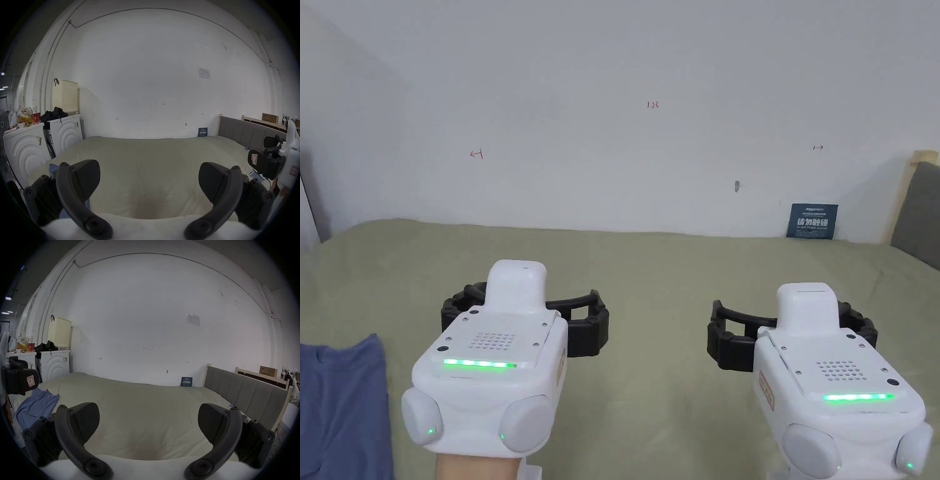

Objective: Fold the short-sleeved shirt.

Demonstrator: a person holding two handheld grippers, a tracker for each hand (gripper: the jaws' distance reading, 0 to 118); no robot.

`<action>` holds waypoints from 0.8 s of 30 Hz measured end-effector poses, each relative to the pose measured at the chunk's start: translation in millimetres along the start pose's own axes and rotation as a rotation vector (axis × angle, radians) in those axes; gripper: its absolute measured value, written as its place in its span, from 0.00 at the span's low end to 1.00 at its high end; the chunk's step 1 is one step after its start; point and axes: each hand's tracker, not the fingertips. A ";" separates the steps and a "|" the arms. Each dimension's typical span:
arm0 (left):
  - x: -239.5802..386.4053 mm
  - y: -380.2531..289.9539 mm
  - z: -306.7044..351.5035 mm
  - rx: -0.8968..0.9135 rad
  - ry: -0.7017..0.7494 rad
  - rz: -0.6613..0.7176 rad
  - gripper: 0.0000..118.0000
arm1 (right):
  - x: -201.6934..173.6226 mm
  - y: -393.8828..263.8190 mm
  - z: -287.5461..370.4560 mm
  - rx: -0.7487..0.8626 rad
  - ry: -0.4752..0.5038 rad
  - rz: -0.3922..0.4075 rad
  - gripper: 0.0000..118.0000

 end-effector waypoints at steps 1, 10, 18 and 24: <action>0.2 0.4 -0.3 0.000 -0.002 -0.004 1.00 | 0.3 -0.1 0.0 0.012 0.002 -0.011 1.00; -1.9 -2.4 -2.0 0.014 -0.007 0.018 1.00 | 0.8 -5.4 -11.3 -0.033 0.012 0.026 1.00; -2.1 -6.0 -3.1 0.000 0.017 0.012 1.00 | -5.8 -8.4 -5.5 -0.035 0.063 0.057 1.00; 0.4 -6.1 -1.3 -0.012 -0.005 -0.025 1.00 | -6.9 -5.5 -3.6 -0.025 0.052 0.043 1.00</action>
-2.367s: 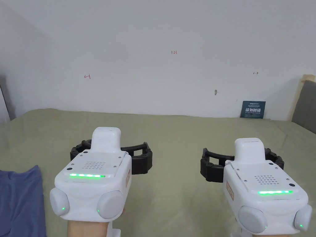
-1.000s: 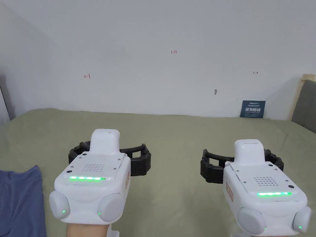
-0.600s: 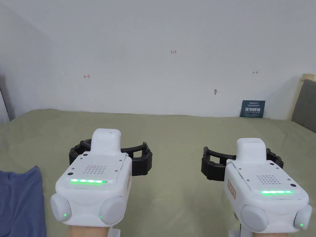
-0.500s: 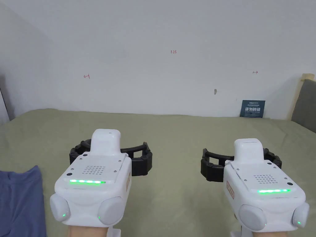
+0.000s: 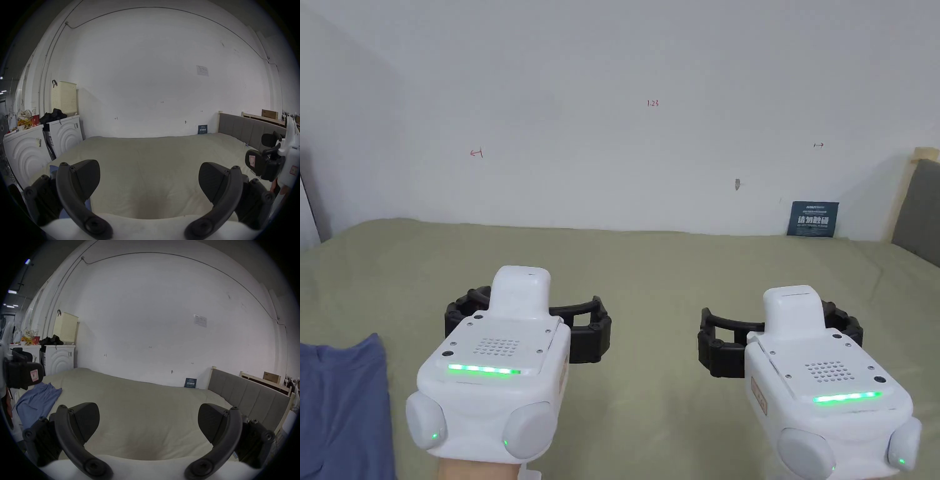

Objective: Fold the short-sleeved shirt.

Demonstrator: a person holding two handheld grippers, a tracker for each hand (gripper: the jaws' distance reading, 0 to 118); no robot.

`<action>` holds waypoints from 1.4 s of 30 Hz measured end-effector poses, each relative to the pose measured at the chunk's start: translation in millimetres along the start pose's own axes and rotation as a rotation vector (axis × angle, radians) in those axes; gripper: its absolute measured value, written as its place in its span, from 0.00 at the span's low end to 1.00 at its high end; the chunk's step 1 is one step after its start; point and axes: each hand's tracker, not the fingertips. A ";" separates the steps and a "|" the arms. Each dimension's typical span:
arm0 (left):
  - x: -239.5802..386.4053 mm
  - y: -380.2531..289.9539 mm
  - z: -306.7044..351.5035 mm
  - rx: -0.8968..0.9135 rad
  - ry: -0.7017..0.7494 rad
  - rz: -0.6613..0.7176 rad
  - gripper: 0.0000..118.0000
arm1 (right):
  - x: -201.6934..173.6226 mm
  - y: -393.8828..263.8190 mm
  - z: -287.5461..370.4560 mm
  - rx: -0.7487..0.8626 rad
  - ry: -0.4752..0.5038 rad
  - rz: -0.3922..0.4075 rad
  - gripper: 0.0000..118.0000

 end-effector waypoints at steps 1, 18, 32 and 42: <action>-0.2 -0.1 0.2 -0.001 -0.006 0.003 1.00 | 0.0 0.2 0.3 0.003 -0.005 0.004 1.00; -4.1 2.8 -0.5 -0.014 0.001 0.022 1.00 | 4.2 6.1 2.6 0.008 -0.049 -0.013 1.00; -4.6 2.6 -2.8 -0.019 -0.004 0.027 1.00 | 7.3 8.8 -1.1 0.001 -0.059 -0.018 1.00; -7.8 -0.5 -7.8 -0.036 0.032 0.040 0.01 | 10.5 6.3 1.2 0.007 -0.152 -0.053 0.09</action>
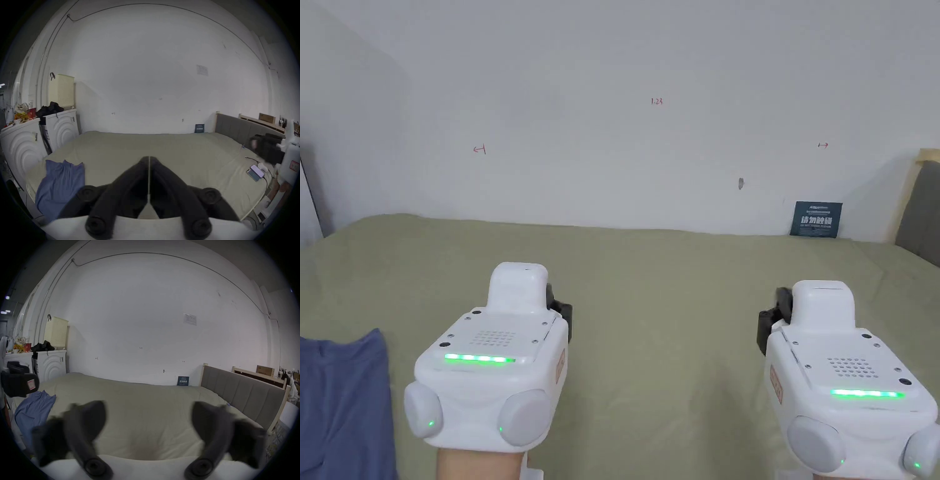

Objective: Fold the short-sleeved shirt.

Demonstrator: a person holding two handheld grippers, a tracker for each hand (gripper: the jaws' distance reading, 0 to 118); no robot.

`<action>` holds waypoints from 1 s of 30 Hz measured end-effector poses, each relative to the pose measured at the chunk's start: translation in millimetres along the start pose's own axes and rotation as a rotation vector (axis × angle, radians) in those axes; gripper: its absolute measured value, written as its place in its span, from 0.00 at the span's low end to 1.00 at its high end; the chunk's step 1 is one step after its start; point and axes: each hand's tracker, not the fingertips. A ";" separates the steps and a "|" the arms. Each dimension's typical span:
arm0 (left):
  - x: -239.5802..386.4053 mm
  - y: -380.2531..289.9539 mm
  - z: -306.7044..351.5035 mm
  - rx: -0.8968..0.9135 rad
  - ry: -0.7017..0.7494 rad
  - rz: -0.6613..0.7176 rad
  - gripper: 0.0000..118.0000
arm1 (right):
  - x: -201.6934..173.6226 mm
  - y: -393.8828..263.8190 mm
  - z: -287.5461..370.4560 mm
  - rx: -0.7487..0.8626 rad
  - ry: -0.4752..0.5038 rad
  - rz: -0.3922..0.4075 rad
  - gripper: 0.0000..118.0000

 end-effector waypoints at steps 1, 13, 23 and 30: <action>-0.4 0.4 0.0 -0.014 -0.038 -0.002 0.00 | 2.7 -3.2 0.6 0.014 -0.032 -0.013 0.00; -9.2 3.7 -2.9 -0.027 -0.024 -0.002 0.01 | -5.1 2.3 -7.1 -0.033 0.066 -0.001 0.00; -126.3 12.6 35.4 -0.009 0.290 0.017 0.01 | -123.8 24.7 -29.5 -0.041 0.419 -0.043 0.00; -210.5 6.3 97.8 -0.028 0.541 0.072 0.01 | -245.7 29.7 -13.2 -0.030 0.673 -0.037 0.00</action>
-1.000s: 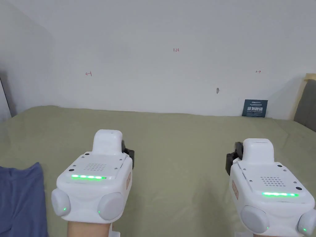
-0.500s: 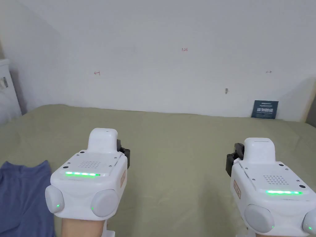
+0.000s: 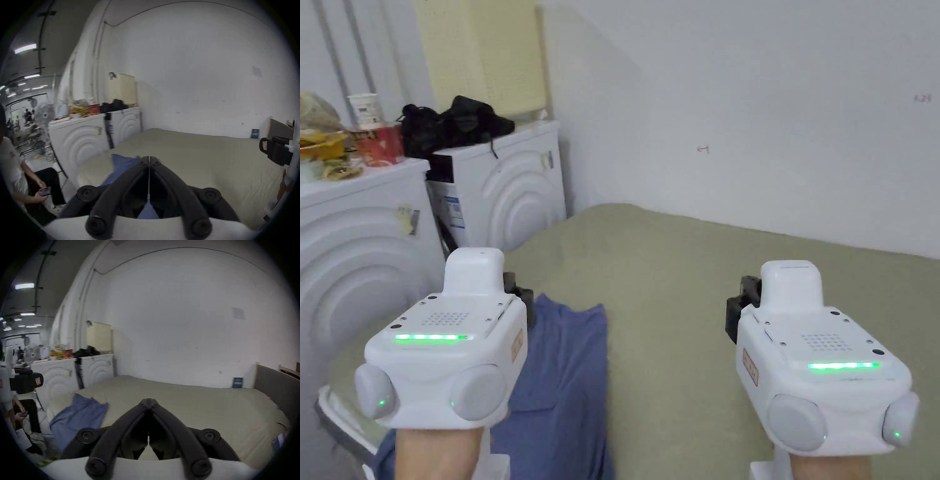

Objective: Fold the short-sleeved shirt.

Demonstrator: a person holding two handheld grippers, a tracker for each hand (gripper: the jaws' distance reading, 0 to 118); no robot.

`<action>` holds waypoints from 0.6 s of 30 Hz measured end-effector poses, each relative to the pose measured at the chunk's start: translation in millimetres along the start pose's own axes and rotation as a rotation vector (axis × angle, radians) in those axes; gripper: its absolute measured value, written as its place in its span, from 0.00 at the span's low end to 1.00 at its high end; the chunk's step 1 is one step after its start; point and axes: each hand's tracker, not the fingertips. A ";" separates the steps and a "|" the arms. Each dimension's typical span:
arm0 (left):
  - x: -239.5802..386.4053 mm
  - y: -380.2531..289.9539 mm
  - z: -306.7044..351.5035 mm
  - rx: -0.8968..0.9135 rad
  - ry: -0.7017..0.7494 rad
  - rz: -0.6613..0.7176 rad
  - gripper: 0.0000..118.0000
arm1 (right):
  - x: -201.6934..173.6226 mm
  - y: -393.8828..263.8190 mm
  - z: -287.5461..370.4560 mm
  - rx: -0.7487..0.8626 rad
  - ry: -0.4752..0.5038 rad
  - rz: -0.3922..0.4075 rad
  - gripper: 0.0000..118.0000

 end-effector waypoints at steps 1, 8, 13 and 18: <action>-12.0 -0.6 2.5 -0.006 0.026 -0.001 0.01 | -13.0 -1.1 -4.8 -0.001 0.024 0.005 0.00; -69.1 -8.7 11.6 -0.022 0.139 0.012 0.01 | -61.2 -2.6 -23.5 -0.020 0.115 -0.003 0.00; -84.0 -16.2 6.0 -0.046 0.167 0.034 0.01 | -69.8 -6.0 -30.3 -0.037 0.133 0.012 0.00; -84.6 -24.0 -23.0 -0.087 0.134 0.066 0.01 | -70.8 -12.2 -41.7 -0.054 0.131 0.032 0.00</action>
